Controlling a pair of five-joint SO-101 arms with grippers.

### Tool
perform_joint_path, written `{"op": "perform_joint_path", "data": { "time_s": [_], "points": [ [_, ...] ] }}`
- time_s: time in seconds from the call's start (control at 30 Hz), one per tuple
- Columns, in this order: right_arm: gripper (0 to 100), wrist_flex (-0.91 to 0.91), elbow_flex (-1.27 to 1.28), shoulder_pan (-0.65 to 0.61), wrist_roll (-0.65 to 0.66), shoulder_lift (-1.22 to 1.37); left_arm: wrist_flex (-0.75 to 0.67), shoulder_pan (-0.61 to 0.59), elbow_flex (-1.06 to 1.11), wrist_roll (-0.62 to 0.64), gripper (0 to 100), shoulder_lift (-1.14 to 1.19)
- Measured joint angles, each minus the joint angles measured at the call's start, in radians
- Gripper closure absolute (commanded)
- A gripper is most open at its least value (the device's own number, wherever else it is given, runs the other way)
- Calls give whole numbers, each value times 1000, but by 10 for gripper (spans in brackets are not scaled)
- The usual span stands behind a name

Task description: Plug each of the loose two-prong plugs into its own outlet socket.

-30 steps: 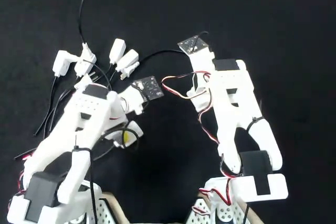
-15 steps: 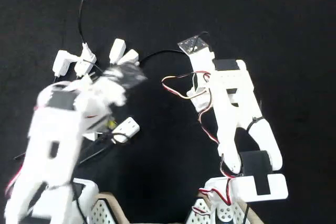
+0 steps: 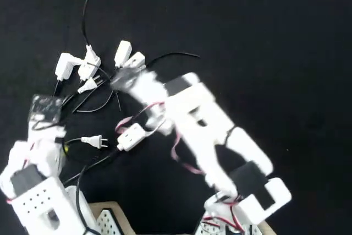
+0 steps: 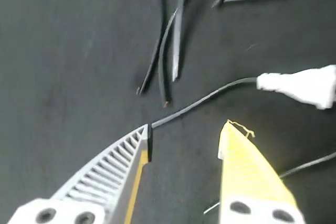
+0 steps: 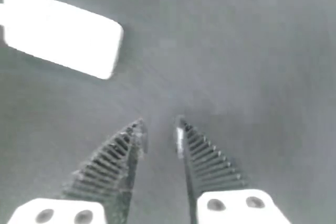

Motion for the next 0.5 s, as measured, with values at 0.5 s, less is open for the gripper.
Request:
{"op": "perform_joint_path", "data": {
  "time_s": [0.5],
  "points": [
    [799, -470, 68, -319, 18, 0, -3, -195, 311, 0, 784, -428]
  ]
}}
